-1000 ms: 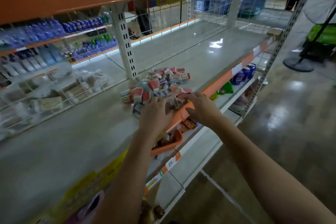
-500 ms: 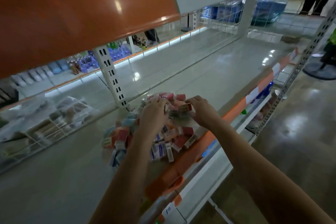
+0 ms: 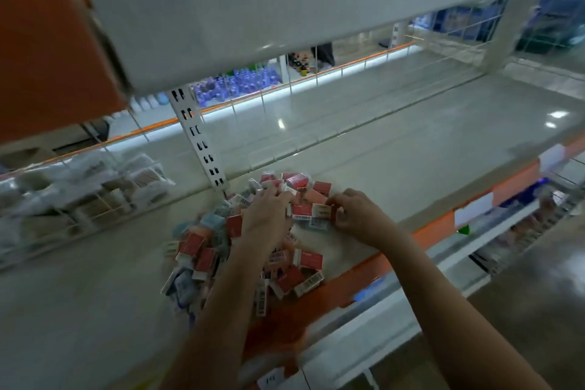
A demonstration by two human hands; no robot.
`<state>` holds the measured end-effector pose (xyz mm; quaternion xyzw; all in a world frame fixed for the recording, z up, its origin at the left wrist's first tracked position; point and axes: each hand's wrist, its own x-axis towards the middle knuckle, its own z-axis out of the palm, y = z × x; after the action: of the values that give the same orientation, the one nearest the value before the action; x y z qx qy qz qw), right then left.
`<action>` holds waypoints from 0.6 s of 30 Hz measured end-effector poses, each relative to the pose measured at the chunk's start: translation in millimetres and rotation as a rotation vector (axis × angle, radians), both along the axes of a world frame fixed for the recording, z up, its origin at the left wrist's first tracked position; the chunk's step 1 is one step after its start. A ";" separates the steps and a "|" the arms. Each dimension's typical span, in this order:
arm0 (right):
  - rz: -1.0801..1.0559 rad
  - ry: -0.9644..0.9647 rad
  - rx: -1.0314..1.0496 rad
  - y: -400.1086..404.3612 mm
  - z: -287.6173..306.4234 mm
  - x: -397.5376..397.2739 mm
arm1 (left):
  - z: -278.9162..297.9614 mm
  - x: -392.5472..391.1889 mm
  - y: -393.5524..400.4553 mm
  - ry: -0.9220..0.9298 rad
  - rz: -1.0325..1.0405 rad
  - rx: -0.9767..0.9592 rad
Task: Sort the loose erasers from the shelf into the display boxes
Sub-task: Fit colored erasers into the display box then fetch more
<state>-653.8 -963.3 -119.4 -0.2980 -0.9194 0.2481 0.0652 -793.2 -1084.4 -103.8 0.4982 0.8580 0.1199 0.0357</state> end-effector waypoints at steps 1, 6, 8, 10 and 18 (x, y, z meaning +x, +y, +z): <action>0.032 0.004 0.004 3.2 -0.4 1.7 | 0.4 2.1 -1.0 -0.005 0.011 0.009; 0.117 0.154 -0.006 14.6 -1.2 8.2 | 3.5 11.1 -12.0 -0.089 0.004 0.136; 0.144 0.253 -0.062 17.1 -0.5 10.8 | 5.9 16.5 -19.1 -0.207 0.018 0.211; 0.182 0.317 -0.119 17.6 1.8 12.8 | 8.3 22.2 -28.6 -0.318 0.067 0.304; 0.451 0.425 -0.316 -22.3 22.2 -0.8 | 20.6 42.7 -92.7 -0.777 0.362 0.755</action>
<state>-654.7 -985.6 -97.2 -0.0355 -0.8784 0.4519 0.1517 -750.5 -1177.1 -83.2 0.2409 0.7511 0.5969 0.1470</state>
